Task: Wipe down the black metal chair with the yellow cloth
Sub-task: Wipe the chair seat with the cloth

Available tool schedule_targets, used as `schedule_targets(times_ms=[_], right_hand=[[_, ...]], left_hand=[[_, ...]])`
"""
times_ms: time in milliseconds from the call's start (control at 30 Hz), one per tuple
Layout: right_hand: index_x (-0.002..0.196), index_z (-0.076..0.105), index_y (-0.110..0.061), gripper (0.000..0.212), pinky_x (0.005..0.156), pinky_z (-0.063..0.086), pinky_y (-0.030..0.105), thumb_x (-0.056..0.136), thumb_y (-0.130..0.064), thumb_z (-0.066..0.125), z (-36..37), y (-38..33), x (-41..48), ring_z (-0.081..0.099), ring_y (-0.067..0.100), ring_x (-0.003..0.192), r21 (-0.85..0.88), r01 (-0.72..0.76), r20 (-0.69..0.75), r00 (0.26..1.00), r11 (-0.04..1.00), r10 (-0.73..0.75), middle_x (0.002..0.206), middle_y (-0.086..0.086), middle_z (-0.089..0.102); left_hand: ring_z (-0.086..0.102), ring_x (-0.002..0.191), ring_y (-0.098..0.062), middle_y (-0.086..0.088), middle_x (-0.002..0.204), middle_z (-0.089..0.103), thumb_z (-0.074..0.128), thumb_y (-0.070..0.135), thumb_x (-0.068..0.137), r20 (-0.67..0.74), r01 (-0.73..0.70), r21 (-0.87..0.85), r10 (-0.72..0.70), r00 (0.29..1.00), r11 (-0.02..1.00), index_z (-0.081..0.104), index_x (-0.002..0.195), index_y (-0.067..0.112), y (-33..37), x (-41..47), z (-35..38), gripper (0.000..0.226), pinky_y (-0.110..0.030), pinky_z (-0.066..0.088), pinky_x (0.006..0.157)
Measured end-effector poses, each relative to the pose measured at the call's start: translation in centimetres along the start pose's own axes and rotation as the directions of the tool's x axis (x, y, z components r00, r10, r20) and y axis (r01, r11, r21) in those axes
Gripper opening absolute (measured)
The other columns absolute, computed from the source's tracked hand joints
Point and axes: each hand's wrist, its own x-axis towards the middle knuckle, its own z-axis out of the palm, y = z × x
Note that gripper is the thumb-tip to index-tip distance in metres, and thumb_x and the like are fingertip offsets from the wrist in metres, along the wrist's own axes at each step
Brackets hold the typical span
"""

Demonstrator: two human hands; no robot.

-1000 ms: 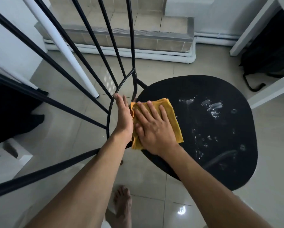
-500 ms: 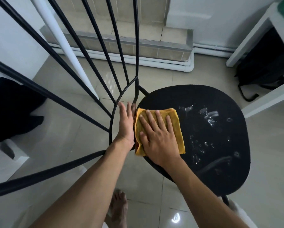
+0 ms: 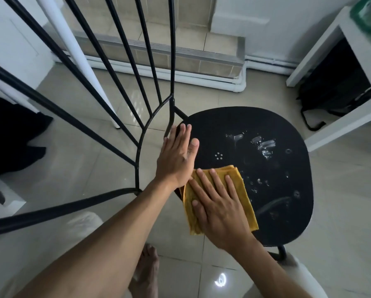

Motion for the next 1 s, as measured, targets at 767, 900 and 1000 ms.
schedule_targets(times_ms=[767,900,1000], right_hand=[[0.153,0.011,-0.033,0.056,0.121,-0.001,0.048,0.099,-0.048,0.012,-3.2,10.7,16.8,-0.002,0.018,0.15,0.014,-0.224,-0.134,0.965,0.974,0.224,0.162,-0.007,0.009],[0.153,0.009,-0.034,0.057,0.121,-0.003,0.047,0.098,-0.05,0.01,-3.6,13.1,16.0,-0.003,0.017,0.149,0.007,-0.258,-0.139,0.957,0.966,0.257,0.162,-0.007,0.007],[0.153,0.008,-0.034,0.057,0.121,-0.004,0.046,0.098,-0.051,0.009,-3.7,14.6,15.2,-0.004,0.016,0.149,0.004,-0.289,-0.141,0.948,0.957,0.287,0.162,-0.008,0.005]], left_hand=[[-0.007,0.149,-0.017,0.002,0.162,0.003,-0.005,0.055,0.096,-0.011,-0.114,0.547,0.143,0.99,0.83,0.009,0.154,0.02,-1.3,-0.5,1.6,0.069,-0.046,0.004,0.121],[-0.006,0.15,-0.02,-0.001,0.162,0.004,-0.001,0.055,0.097,-0.003,-0.094,0.59,0.119,0.993,0.802,0.009,0.154,0.018,-0.8,-0.6,1.6,0.069,-0.048,0.002,0.121],[-0.003,0.149,-0.027,-0.011,0.162,0.005,0.004,0.055,0.096,0.027,-0.104,0.655,0.114,0.993,0.748,0.01,0.154,0.01,-0.3,-0.5,1.7,0.074,-0.046,0.006,0.121]])
